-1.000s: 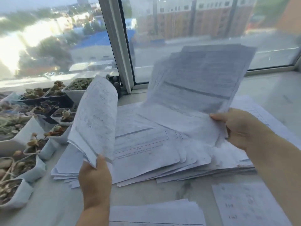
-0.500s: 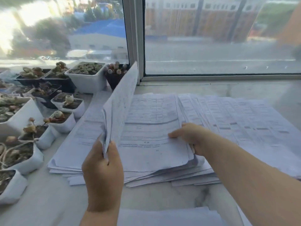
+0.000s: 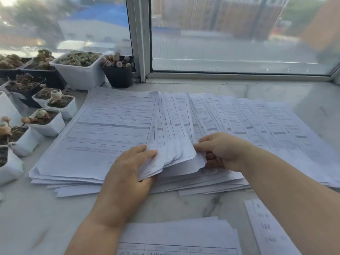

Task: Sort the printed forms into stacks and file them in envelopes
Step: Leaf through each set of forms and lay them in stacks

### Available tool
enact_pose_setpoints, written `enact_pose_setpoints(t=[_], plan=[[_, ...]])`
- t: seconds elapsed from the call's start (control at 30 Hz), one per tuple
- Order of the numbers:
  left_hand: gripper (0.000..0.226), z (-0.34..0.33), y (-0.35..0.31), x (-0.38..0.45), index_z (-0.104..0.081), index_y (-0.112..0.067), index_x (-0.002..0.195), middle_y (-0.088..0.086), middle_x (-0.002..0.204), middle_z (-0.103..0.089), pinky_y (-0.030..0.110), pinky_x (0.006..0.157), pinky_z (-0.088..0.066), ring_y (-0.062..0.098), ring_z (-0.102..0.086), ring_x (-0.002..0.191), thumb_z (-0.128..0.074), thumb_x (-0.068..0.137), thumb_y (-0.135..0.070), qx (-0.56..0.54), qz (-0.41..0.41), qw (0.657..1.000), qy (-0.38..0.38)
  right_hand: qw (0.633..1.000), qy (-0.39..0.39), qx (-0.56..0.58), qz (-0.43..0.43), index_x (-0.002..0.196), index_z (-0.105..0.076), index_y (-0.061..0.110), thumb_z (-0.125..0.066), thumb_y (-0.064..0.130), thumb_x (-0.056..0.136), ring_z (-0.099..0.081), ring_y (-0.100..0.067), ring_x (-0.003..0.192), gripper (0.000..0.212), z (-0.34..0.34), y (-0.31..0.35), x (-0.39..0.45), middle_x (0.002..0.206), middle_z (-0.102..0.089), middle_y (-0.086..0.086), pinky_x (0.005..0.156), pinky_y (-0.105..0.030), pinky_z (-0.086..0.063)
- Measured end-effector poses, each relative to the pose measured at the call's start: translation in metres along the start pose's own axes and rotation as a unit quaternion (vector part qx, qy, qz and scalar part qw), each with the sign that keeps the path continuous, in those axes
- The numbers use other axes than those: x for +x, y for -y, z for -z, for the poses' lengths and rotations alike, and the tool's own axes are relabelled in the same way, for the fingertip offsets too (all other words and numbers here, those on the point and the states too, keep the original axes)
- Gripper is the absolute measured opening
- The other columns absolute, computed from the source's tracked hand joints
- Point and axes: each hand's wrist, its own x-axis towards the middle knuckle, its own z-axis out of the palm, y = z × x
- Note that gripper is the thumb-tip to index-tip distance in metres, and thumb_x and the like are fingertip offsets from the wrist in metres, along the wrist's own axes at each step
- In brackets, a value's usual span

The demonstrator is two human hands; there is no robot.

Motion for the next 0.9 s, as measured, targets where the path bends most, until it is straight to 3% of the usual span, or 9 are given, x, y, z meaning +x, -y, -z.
enact_pose_setpoints(t=[0.1,0.17,0.27,0.33,0.47,0.6,0.7,0.77,0.9], plan=[[0.042,0.000,-0.003,0.001,-0.062,-0.030,0.122,-0.026,0.119,-0.058,0.003,0.094,-0.031,-0.007,-0.051,0.113,-0.067,0.086,-0.011,-0.036,-0.025,0.999,-0.033,1.000,-0.027,-0.005,-0.002,0.065,-0.056,0.009,-0.066,0.013,0.091,-0.060,-0.019,0.048,0.027,-0.002,-0.004,0.000,0.060,-0.058,-0.008,0.047,-0.029,-0.053],[0.037,0.000,-0.004,0.001,-0.061,-0.030,0.123,-0.034,0.114,-0.053,-0.002,0.089,-0.030,-0.010,-0.051,0.109,-0.063,0.089,-0.015,-0.044,-0.022,0.998,-0.043,0.999,-0.042,-0.008,-0.003,0.068,-0.060,0.009,-0.068,0.013,0.089,-0.061,-0.019,0.049,0.023,-0.005,-0.004,0.001,0.061,-0.062,-0.008,0.055,-0.033,-0.056],[0.036,-0.002,-0.004,0.001,-0.060,-0.038,0.120,-0.033,0.117,-0.053,0.003,0.092,-0.029,-0.003,-0.050,0.114,-0.064,0.085,-0.041,-0.017,-0.008,1.000,-0.015,0.998,-0.056,-0.006,-0.007,0.070,-0.058,0.009,-0.072,0.016,0.086,-0.062,-0.018,0.049,0.023,-0.008,-0.003,0.002,0.054,-0.062,-0.005,0.062,-0.036,-0.058],[0.052,-0.003,-0.004,0.000,-0.061,-0.037,0.120,-0.028,0.124,-0.050,0.006,0.095,-0.025,-0.003,-0.044,0.119,-0.069,0.073,-0.056,0.008,-0.004,1.000,0.011,0.998,-0.060,-0.005,-0.012,0.067,-0.054,0.012,-0.075,0.019,0.083,-0.061,-0.018,0.047,0.028,-0.010,-0.002,0.001,0.053,-0.060,-0.005,0.050,-0.032,-0.054],[0.048,-0.005,-0.003,0.001,-0.064,-0.036,0.118,-0.024,0.126,-0.052,-0.006,0.093,-0.019,-0.002,-0.044,0.120,-0.078,0.072,-0.038,0.022,-0.007,1.000,0.009,0.998,-0.065,0.011,-0.012,0.069,-0.056,0.012,-0.077,0.021,0.083,-0.060,-0.016,0.044,0.027,-0.011,-0.002,0.001,0.054,-0.061,-0.006,0.038,-0.022,-0.046],[0.021,-0.004,-0.004,0.000,-0.066,-0.046,0.101,-0.028,0.114,-0.061,-0.002,0.089,-0.029,-0.009,-0.050,0.114,-0.059,0.082,-0.052,-0.058,0.012,0.998,-0.014,0.998,-0.062,0.028,-0.003,0.076,-0.061,0.010,-0.075,0.020,0.084,-0.063,-0.017,0.049,0.019,-0.011,-0.003,0.002,0.057,-0.065,-0.006,0.048,-0.029,-0.056],[0.021,-0.004,-0.003,0.000,-0.065,-0.028,0.085,-0.016,0.084,-0.063,0.008,0.072,-0.039,0.004,-0.058,0.088,-0.050,0.092,-0.040,-0.065,-0.016,0.998,-0.019,0.998,-0.064,0.029,0.000,0.079,-0.063,0.009,-0.075,0.018,0.084,-0.065,-0.018,0.052,0.016,-0.011,-0.004,0.002,0.065,-0.067,-0.009,0.054,-0.031,-0.059],[0.025,-0.005,-0.002,0.000,-0.055,-0.018,0.074,-0.009,0.069,-0.053,0.013,0.059,-0.036,0.009,-0.051,0.070,-0.046,0.089,-0.036,-0.060,-0.014,0.997,-0.035,0.998,-0.063,0.031,-0.002,0.079,-0.063,0.008,-0.076,0.018,0.083,-0.065,-0.018,0.052,0.017,-0.011,-0.004,0.002,0.065,-0.067,-0.009,0.049,-0.029,-0.057],[0.024,-0.004,-0.005,0.001,-0.046,-0.026,0.067,-0.014,0.062,-0.046,0.012,0.055,-0.032,0.005,-0.044,0.062,-0.045,0.089,-0.034,-0.061,-0.010,0.997,-0.043,0.998,-0.055,0.035,0.001,0.076,-0.062,0.008,-0.077,0.015,0.081,-0.064,-0.018,0.051,0.018,-0.009,-0.005,0.002,0.063,-0.067,-0.010,0.046,-0.025,-0.053]])
